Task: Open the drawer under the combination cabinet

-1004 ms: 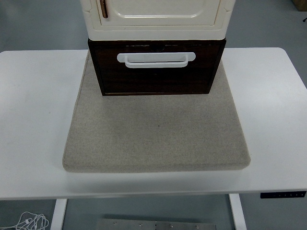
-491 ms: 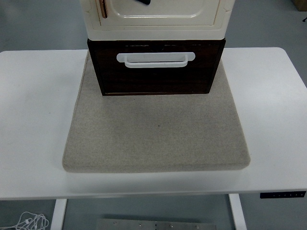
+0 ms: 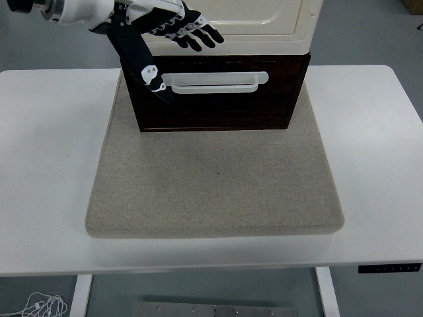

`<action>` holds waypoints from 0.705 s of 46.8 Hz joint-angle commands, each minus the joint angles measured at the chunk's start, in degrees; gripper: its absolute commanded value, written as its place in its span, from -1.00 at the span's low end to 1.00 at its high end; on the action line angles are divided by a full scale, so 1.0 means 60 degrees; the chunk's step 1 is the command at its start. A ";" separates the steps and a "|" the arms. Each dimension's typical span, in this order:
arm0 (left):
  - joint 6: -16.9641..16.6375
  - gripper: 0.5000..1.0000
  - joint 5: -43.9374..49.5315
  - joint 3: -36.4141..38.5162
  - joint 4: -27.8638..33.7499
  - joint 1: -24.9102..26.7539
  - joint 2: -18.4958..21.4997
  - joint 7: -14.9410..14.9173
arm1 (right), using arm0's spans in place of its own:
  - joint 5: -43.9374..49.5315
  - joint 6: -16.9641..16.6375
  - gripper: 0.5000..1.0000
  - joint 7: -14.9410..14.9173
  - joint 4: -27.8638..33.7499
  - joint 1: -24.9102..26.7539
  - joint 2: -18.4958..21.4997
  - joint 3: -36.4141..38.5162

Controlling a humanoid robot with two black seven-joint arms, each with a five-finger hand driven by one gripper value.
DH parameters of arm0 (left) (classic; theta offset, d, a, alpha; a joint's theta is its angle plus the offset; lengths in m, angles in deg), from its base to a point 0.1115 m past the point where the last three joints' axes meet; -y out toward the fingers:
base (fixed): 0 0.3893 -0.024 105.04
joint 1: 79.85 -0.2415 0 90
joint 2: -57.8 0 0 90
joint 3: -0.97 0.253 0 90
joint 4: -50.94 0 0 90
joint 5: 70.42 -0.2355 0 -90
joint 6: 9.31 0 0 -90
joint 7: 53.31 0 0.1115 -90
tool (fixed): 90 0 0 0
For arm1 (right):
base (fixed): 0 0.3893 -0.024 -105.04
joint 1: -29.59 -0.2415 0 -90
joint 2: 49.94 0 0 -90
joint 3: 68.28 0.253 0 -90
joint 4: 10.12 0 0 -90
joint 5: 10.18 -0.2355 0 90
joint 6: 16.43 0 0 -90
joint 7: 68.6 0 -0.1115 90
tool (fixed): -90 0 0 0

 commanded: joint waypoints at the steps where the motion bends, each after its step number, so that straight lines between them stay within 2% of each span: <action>1: -0.0074 1.00 0.0002 0.0081 -0.0106 -0.0107 -0.0251 -0.0351 | 0.0003 0.0006 0.70 0.0004 -0.0001 -0.0002 0.0000 0.0000; 8: -0.0104 1.00 0.0046 0.0037 -0.0662 -0.0430 -0.0807 -0.0733 | 0.0003 -0.0008 0.71 0.0004 -0.0001 -0.0002 0.0000 0.0000; 15: -0.0133 1.00 0.0133 0.0022 -0.0838 -0.0649 -0.0910 -0.0982 | -0.0012 0.0006 0.70 -0.0011 -0.0001 -0.0002 0.0000 0.0000; 26: -0.0733 1.00 0.0133 -0.0051 -0.0941 -0.1103 -0.1042 -0.1319 | -0.0012 0.0006 0.70 0.0004 0.0000 -0.0002 0.0000 0.0000; 33: -0.0938 1.00 0.0177 -0.0138 -0.1190 -0.1162 -0.1247 -0.1348 | 0.0003 0.0006 0.71 -0.0011 -0.0001 -0.0002 0.0000 0.0000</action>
